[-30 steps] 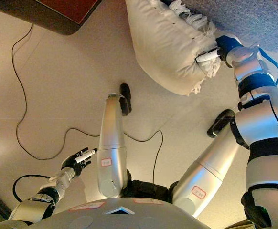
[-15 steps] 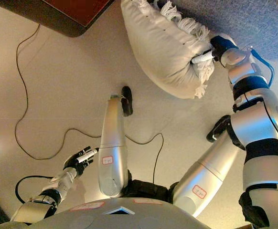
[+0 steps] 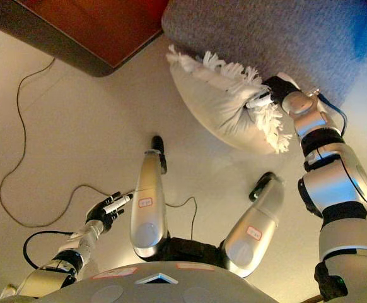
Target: Pick up the pillow and put it on the sofa.
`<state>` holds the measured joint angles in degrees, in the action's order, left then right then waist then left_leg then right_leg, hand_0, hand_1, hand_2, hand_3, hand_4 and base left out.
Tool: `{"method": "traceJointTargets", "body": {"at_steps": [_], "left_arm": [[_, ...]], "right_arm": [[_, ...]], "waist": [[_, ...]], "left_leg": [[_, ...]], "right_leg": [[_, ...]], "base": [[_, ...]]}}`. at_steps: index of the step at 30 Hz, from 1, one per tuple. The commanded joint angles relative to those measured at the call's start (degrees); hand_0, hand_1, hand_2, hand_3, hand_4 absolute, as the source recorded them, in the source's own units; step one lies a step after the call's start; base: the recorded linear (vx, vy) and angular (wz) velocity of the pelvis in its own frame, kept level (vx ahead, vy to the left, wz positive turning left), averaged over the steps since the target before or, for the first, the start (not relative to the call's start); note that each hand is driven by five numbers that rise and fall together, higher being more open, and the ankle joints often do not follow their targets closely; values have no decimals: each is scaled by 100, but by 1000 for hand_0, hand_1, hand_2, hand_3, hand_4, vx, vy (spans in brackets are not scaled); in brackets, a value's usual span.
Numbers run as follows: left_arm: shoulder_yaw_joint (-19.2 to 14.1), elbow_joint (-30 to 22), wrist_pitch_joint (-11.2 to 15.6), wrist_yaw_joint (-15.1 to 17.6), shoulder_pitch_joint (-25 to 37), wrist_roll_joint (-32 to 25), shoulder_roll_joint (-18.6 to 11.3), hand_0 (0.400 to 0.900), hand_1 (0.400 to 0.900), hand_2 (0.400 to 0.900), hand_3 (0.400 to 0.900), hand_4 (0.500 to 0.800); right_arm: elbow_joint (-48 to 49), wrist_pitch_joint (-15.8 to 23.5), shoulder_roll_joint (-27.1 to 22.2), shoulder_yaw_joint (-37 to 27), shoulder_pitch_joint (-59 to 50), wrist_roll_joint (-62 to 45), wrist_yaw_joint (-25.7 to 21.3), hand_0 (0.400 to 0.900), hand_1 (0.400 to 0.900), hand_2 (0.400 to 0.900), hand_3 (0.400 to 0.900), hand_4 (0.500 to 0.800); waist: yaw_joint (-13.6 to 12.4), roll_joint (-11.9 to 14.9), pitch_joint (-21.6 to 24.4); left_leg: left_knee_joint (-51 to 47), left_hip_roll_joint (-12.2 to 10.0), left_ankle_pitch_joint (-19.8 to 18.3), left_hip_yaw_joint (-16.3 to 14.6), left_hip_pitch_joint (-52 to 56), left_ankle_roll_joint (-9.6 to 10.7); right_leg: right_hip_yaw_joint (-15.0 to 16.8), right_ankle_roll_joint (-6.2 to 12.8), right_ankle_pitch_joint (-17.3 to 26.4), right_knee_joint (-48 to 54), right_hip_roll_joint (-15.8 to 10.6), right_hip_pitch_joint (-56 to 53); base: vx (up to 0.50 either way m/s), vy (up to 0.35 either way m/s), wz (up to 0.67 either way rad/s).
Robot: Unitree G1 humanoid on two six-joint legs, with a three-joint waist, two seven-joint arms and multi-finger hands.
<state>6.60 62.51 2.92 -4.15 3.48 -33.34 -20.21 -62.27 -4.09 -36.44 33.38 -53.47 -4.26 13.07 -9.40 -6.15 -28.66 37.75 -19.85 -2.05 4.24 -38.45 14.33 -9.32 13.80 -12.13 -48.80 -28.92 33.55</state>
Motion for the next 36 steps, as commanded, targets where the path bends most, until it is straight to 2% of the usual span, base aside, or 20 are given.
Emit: {"method": "traceJointTargets", "body": {"at_steps": [1, 7, 13, 15, 21, 26, 31, 32, 33, 34, 36], "left_arm": [[43, 269, -76, 283, -406, 325, -605, 900, 900, 900, 900, 800], [-155, 388, -90, 410, -473, 618, -629, 900, 900, 900, 900, 800], [-460, 349, -195, 541, -645, 994, -565, 900, 900, 900, 900, 800], [-538, 336, -214, 579, -666, 1103, -524, 900, 900, 900, 900, 800], [-701, 372, -109, 567, -617, 1397, -441, 900, 900, 900, 900, 800], [-628, 360, -105, 523, -485, 1632, -412, 900, 900, 900, 900, 800], [-465, 271, -138, 493, -318, 1783, -424, 900, 900, 900, 900, 800], [-456, 278, -141, 510, -302, 1748, -423, 900, 900, 900, 900, 800], [-446, 298, -169, 558, -288, 1670, -426, 900, 900, 900, 900, 800], [-460, 302, -167, 599, -297, 1602, -425, 900, 900, 900, 900, 800], [-581, 296, -147, 690, -376, 1440, -423, 900, 900, 900, 900, 800]], "right_arm": [[721, 665, -231, -776, -138, -294, 71, 400, 400, 400, 400, 500], [1378, 735, -385, -757, 474, -289, 164, 400, 400, 400, 400, 500], [2408, 689, -684, -938, 1219, -420, 303, 400, 400, 400, 400, 500], [2747, 743, -776, -1032, 1372, -482, 383, 400, 400, 400, 400, 500], [3592, 733, -1119, -1362, 1695, -771, 505, 400, 400, 400, 400, 500], [3913, 836, -1204, -1639, 1792, -1195, 596, 400, 400, 400, 400, 500], [4083, 807, -1056, -1678, 1760, -1259, 613, 400, 400, 400, 400, 500], [4075, 803, -1041, -1631, 1724, -1270, 617, 400, 400, 400, 400, 500], [4087, 763, -1030, -1560, 1678, -1286, 630, 400, 400, 400, 400, 500], [4076, 761, -1034, -1531, 1647, -1312, 649, 400, 400, 400, 400, 500], [4032, 743, -1081, -1474, 1550, -1378, 754, 400, 400, 400, 400, 500]], "waist": [[-82, 239, 614], [-31, 462, 1051], [47, 673, 1623], [84, 725, 1782], [231, 830, 2072], [331, 872, 2215], [438, 819, 2221], [457, 795, 2217], [507, 754, 2206], [525, 747, 2206], [523, 772, 2188]], "left_leg": [[-857, -450, 274, -216, 1197, -243], [-1696, -472, 555, -676, 2179, -176], [-2513, -374, 736, -1083, 3135, -188], [-2751, -326, 767, -1152, 3387, -194], [-3105, -221, 797, -1265, 3818, -229], [-3219, -213, 775, -1295, 3996, -221], [-3274, -348, 777, -1279, 4173, -214], [-3347, -407, 811, -1289, 4239, -208], [-3479, -541, 899, -1305, 4357, -171], [-3517, -609, 954, -1299, 4392, -146], [-3358, -883, 1542, -1229, 4275, -4]], "right_leg": [[268, -44, 1265, 1404, -239, -322], [-428, -23, 1598, 2609, -50, -1653], [-873, 28, 1723, 3549, 285, -2809], [-933, 34, 1739, 3738, 373, -3058], [-969, 30, 1742, 3981, 512, -3513], [-896, 44, 1751, 3951, 525, -3607], [-707, -4, 1288, 3327, 704, -3469], [-648, -30, 1134, 3188, 776, -3425], [-519, -186, 792, 2996, 1019, -3376], [-468, -278, 691, 2943, 1158, -3361], [-444, -560, 544, 2941, 1567, -3381]], "base": [[123, -49, 1], [108, -54, 2], [142, -30, -1], [134, -16, -8], [98, -35, -5], [85, -88, -12], [46, -173, -18], [61, -245, -21], [68, -265, -14], [75, -335, -14], [60, -354, -12]]}}
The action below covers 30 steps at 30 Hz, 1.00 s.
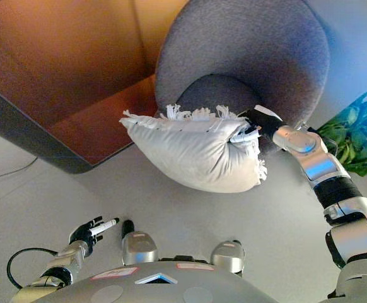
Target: Pick up the pillow and put it on the sofa.
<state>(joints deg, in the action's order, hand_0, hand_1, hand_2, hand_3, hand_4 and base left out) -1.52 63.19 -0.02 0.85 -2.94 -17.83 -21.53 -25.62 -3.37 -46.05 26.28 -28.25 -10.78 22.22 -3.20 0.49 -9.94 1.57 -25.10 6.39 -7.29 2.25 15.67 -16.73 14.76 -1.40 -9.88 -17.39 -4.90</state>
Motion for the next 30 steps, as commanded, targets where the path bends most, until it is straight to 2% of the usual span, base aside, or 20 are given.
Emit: {"method": "traceJointTargets", "body": {"at_steps": [1, 3, 4, 5, 6, 8, 9, 12, 13, 14, 15, 17, 18, 19, 21, 23, 25, 27, 29, 30], "left_arm": [[172, 216, 138, 209, 234, -125, -286, 900, 900, 900, 900, 800], [68, 283, 172, 164, 76, -97, -249, 900, 900, 900, 900, 800], [37, 339, 174, 144, -12, -91, -215, 900, 900, 900, 900, 800], [43, 434, 227, 135, -90, -160, -169, 900, 900, 900, 900, 800], [9, 509, 250, 109, -169, -211, -143, 900, 900, 900, 900, 800], [-53, 635, 182, 1, -224, -228, -165, 900, 900, 900, 900, 800], [-25, 702, 223, -10, -232, -146, -142, 900, 900, 900, 900, 800], [26, 798, 369, 99, -286, -40, -76, 900, 900, 900, 900, 800], [-1, 816, 389, 115, -279, -49, -79, 900, 900, 900, 900, 800], [-55, 803, 384, 145, -214, -66, -80, 900, 900, 900, 900, 800], [-104, 797, 356, 149, -179, -57, -116, 900, 900, 900, 900, 800], [-87, 794, 340, 167, -28, -52, -217, 900, 900, 900, 900, 800], [-80, 757, 316, 149, 26, -30, -269, 900, 900, 900, 900, 800], [-81, 736, 264, 145, 73, 13, -294, 900, 900, 900, 900, 800], [-27, 753, 278, 161, 157, 8, -386, 900, 900, 900, 900, 800], [61, 695, 245, 147, 150, 5, -470, 900, 900, 900, 900, 800], [161, 666, 193, 149, 163, -15, -571, 900, 900, 900, 900, 800], [132, 698, 165, 141, 147, 60, -594, 900, 900, 900, 900, 800], [150, 690, 159, 118, 105, 59, -624, 900, 900, 900, 900, 800], [170, 676, 126, 118, 96, -35, -664, 900, 900, 900, 900, 800]], "right_arm": [[420, 632, -152, -765, -973, -784, -161, 400, 400, 400, 400, 500], [612, 624, -343, -775, -871, -839, -204, 400, 400, 400, 400, 500], [676, 622, -414, -798, -827, -860, -179, 400, 400, 400, 400, 500], [709, 622, -463, -768, -827, -895, -172, 400, 400, 400, 400, 500], [713, 637, -488, -723, -843, -909, -191, 400, 400, 400, 400, 500], [636, 594, -507, -838, -781, -841, -185, 400, 400, 400, 400, 500], [575, 599, -497, -905, -733, -812, -197, 400, 400, 400, 400, 500], [406, 593, -489, -1012, -666, -801, -59, 400, 400, 400, 400, 500], [356, 599, -500, -1018, -663, -788, -9, 400, 400, 400, 400, 500], [277, 607, -541, -1021, -678, -751, 87, 400, 400, 400, 400, 500], [102, 662, -509, -945, -788, -795, 171, 400, 400, 400, 400, 500], [-135, 674, -434, -905, -879, -793, 241, 400, 400, 400, 400, 500], [-219, 704, -447, -897, -878, -867, 276, 400, 400, 400, 400, 500], [-234, 710, -431, -929, -842, -897, 297, 400, 400, 400, 400, 500], [-253, 684, -328, -1040, -694, -833, 381, 400, 400, 400, 400, 500], [-359, 631, -313, -964, -769, -819, 448, 400, 400, 400, 400, 500], [-572, 472, -393, -823, -1056, -857, 522, 400, 400, 400, 400, 500], [-837, 456, -499, -727, -1257, -878, 510, 400, 400, 400, 400, 500], [-996, 468, -623, -689, -1395, -827, 475, 400, 400, 400, 400, 500], [-1042, 432, -670, -709, -1441, -805, 453, 400, 400, 400, 400, 500]], "waist": [[-104, 151, 274], [-142, 284, 172], [-190, 354, 140], [-265, 389, 109], [-322, 366, 87], [-385, 256, 151], [-448, 224, 147], [-711, 125, 235], [-745, 165, 244], [-809, 168, 285], [-822, 319, 272], [-899, 517, 318], [-899, 588, 335], [-901, 628, 346], [-852, 645, 378], [-745, 505, 420], [-643, 451, 464], [-540, 456, 439], [-373, 475, 349], [-344, 472, 300]], "left_leg": [[426, -430, 966, -37, 104, -108], [1132, -462, 1271, 103, -350, -227], [1405, -315, 1164, 292, -492, -318], [1541, 16, 925, 543, -627, -454], [1499, 305, 781, 577, -689, -525], [1171, 552, 913, 160, -923, -395], [892, 786, 960, 8, -1079, -380], [276, 1143, 1411, 0, -1703, -363], [269, 1242, 1405, -75, -1797, -304], [327, 1294, 1323, -309, -1968, -350], [447, 1491, 754, -338, -1894, -573], [1211, 1697, 132, -118, -2107, -840], [1366, 1811, -139, -150, -2096, -1051], [1326, 1873, -197, -188, -2022, -1135], [1068, 2064, -314, -179, -1641, -1317], [675, 2067, -257, -140, -1218, -1422], [203, 2103, -187, -98, -740, -1389], [-56, 2112, -182, 83, -374, -1320], [-165, 2070, -301, 251, -147, -1281], [-91, 2039, -402, 310, -148, -1295]], "right_leg": [[259, -722, -526, -881, 517, 382], [170, -919, -438, -644, 689, 262], [127, -963, -409, -534, 679, 197], [180, -966, -371, -467, 695, 165], [221, -947, -306, -437, 756, 140], [-73, -942, -326, -178, 910, -139], [-193, -895, -354, -69, 960, -328], [-263, -922, -620, 190, 1198, -821], [-293, -911, -808, 176, 1179, -984], [-403, -924, -975, 199, 1193, -1156], [-307, -936, -1088, 67, 1061, -1110], [-198, -802, -915, -299, 891, -1204], [-120, -711, -729, -537, 806, -1190], [-80, -605, -383, -845, 673, -1170], [262, -334, 765, -1930, 389, -769], [488, -418, 785, -1997, 686, -223], [208, -532, 503, -1437, 879, 179], [93, -615, 476, -468, 995, 455], [256, -565, 846, 147, 912, 1018], [301, -596, 746, 99, 923, 1102]], "base": [[63, -383, -1], [99, -389, 3], [166, -277, -20], [229, -152, -36], [312, -84, -27], [472, -37, 12], [552, 6, 18], [505, 45, -11], [609, 108, -23], [514, 111, -22], [483, 177, -29], [467, 203, -27], [408, 200, -14], [364, 201, -7], [508, 206, 6], [480, 86, 31], [478, -67, 53], [377, -197, 73], [253, -249, 98], [195, -280, 101]]}}
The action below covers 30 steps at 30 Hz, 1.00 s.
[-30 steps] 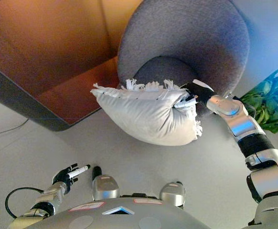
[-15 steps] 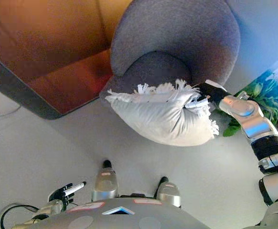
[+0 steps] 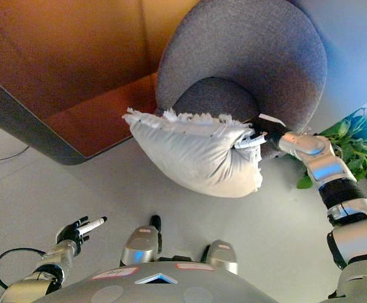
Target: Pick up the pillow and put it on the sofa.
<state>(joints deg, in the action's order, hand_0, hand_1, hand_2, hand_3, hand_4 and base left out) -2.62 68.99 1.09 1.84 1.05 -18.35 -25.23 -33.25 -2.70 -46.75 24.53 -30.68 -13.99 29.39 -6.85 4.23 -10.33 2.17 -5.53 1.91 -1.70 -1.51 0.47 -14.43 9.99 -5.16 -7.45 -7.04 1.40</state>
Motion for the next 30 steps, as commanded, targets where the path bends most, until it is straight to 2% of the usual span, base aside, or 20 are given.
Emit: {"method": "traceJointTargets", "body": {"at_steps": [1, 2, 4, 7, 12, 17, 21, 22, 23, 24, 25, 30], "left_arm": [[232, 78, 26, 49, -345, -20, -296, 900, 900, 900, 900, 800], [210, 54, -1, 76, -386, -45, -261, 900, 900, 900, 900, 800], [118, 177, 80, 8, -485, 119, -140, 900, 900, 900, 900, 800], [35, 372, 240, -19, -691, 169, -11, 900, 900, 900, 900, 800], [28, 539, 439, -107, -925, 285, 45, 900, 900, 900, 900, 800], [56, 551, 499, -218, -985, 306, 1, 900, 900, 900, 900, 800], [141, 568, 562, -219, -1049, 288, -13, 900, 900, 900, 900, 800], [158, 562, 572, -224, -1052, 303, -23, 900, 900, 900, 900, 800], [173, 564, 578, -218, -1049, 297, -27, 900, 900, 900, 900, 800], [161, 568, 611, -211, -1054, 305, -32, 900, 900, 900, 900, 800], [170, 563, 625, -226, -1059, 254, -36, 900, 900, 900, 900, 800], [223, 506, 595, -192, -1006, 164, -52, 900, 900, 900, 900, 800]], "right_arm": [[-486, 376, -695, -575, -1289, -488, -263, 400, 400, 400, 400, 500], [-624, 380, -764, -548, -1351, -416, -297, 400, 400, 400, 400, 500], [-930, 373, -922, -473, -1502, -453, -286, 400, 400, 400, 400, 500], [-1833, 502, -1138, -320, -2004, -322, 84, 400, 400, 400, 400, 500], [-2747, 247, -1302, 6, -2622, -192, 275, 400, 400, 400, 400, 500], [-3189, -208, -1288, 44, -2922, -97, 291, 400, 400, 400, 400, 500], [-3469, -479, -1217, -32, -3074, -114, 37, 400, 400, 400, 400, 500], [-3529, -499, -1206, -46, -3120, -70, -217, 400, 400, 400, 400, 500], [-3553, -587, -1211, -60, -3164, -21, -668, 400, 400, 400, 400, 500], [-3563, -754, -1213, -145, -3160, 7, -625, 598, 598, 598, 598, 619], [-3539, -886, -1204, -178, -3150, 23, -595, 900, 900, 900, 900, 800], [-3658, -1227, -1339, -144, -3151, 128, -595, 900, 900, 900, 900, 800]], "waist": [[-17, 174, 296], [-51, 150, 269], [-163, 145, 300], [-342, 175, 387], [-589, 172, 537], [-763, 126, 518], [-896, 57, 396], [-940, 28, 335], [-973, -4, 291], [-1000, -37, 245], [-1016, -71, 217], [-1026, -152, 83]], "left_leg": [[-31, 106, -2, -156, 115, 175], [-38, 72, 24, -146, 86, 173], [-57, 68, 124, -146, 3, 250], [-190, 105, 179, -113, 72, 334], [-426, 150, 281, 14, 123, 406], [-422, 161, 316, 221, 57, 453], [-321, 139, 340, 358, -54, 500], [-296, 130, 348, 374, -83, 516], [-262, 123, 373, 410, -163, 531], [-215, 116, 389, 448, -251, 551], [-192, 113, 424, 484, -339, 568], [-128, 94, 465, 587, -449, 586]], "right_leg": [[201, -197, 1160, -217, -53, 493], [199, -293, 924, -253, 57, 381], [-28, -420, 627, -34, 172, 76], [-140, -522, 491, 345, 284, -360], [-358, -607, 356, 550, 397, -695], [-549, -694, 227, 496, 446, -766], [-680, -766, 153, 436, 469, -795], [-699, -785, 119, 402, 473, -806], [-733, -804, 99, 374, 477, -785], [-771, -822, 62, 324, 479, -765], [-789, -839, 45, 289, 478, -721], [-839, -866, 13, 178, 482, -626]], "base": [[146, -225, 73], [138, -198, 56], [176, -153, 27], [245, -80, 17], [187, -54, 17], [132, -59, 23], [102, -75, 20], [47, -72, 16], [26, -70, 17], [-6, -51, 19], [-28, -35, 17], [-6, -33, 9]]}}
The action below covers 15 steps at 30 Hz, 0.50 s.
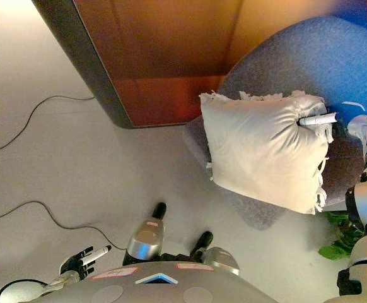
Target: Pick up the pillow and put it on the sofa.
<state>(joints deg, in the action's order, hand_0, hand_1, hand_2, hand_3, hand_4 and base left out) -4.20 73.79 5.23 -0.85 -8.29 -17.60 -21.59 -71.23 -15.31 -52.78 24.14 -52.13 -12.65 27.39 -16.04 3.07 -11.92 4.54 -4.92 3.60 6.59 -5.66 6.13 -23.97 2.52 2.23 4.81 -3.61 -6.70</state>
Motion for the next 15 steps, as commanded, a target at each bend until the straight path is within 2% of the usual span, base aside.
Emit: {"method": "traceJointTargets", "body": {"at_steps": [1, 7, 15], "left_arm": [[396, 7, 180, 97, -83, 79, -404, 900, 900, 900, 900, 800], [455, -104, 177, 48, -187, 93, -404, 900, 900, 900, 900, 800], [509, -186, 101, -2, -195, -55, -386, 900, 900, 900, 900, 800]], "right_arm": [[89, 30, -761, -107, -1010, 33, -355, 900, 900, 900, 900, 800], [-50, 9, -872, -28, -1057, 399, -284, 900, 900, 900, 900, 800], [-77, -130, -1026, -7, -1064, 596, -860, 900, 900, 900, 900, 800]], "waist": [[-109, -40, 241], [-108, -71, 231], [-23, -69, 235]], "left_leg": [[-349, 31, 282, -234, -26, 22], [-215, 9, 263, -237, -25, 44], [-154, -22, 277, -284, -17, 57]], "right_leg": [[117, -125, -740, -1052, 143, 170], [180, -164, -795, -1059, 160, 28], [310, -177, -793, -1002, 184, -60]], "base": [[53, -33, -1], [54, -14, -7], [-9, -4, -11]]}}
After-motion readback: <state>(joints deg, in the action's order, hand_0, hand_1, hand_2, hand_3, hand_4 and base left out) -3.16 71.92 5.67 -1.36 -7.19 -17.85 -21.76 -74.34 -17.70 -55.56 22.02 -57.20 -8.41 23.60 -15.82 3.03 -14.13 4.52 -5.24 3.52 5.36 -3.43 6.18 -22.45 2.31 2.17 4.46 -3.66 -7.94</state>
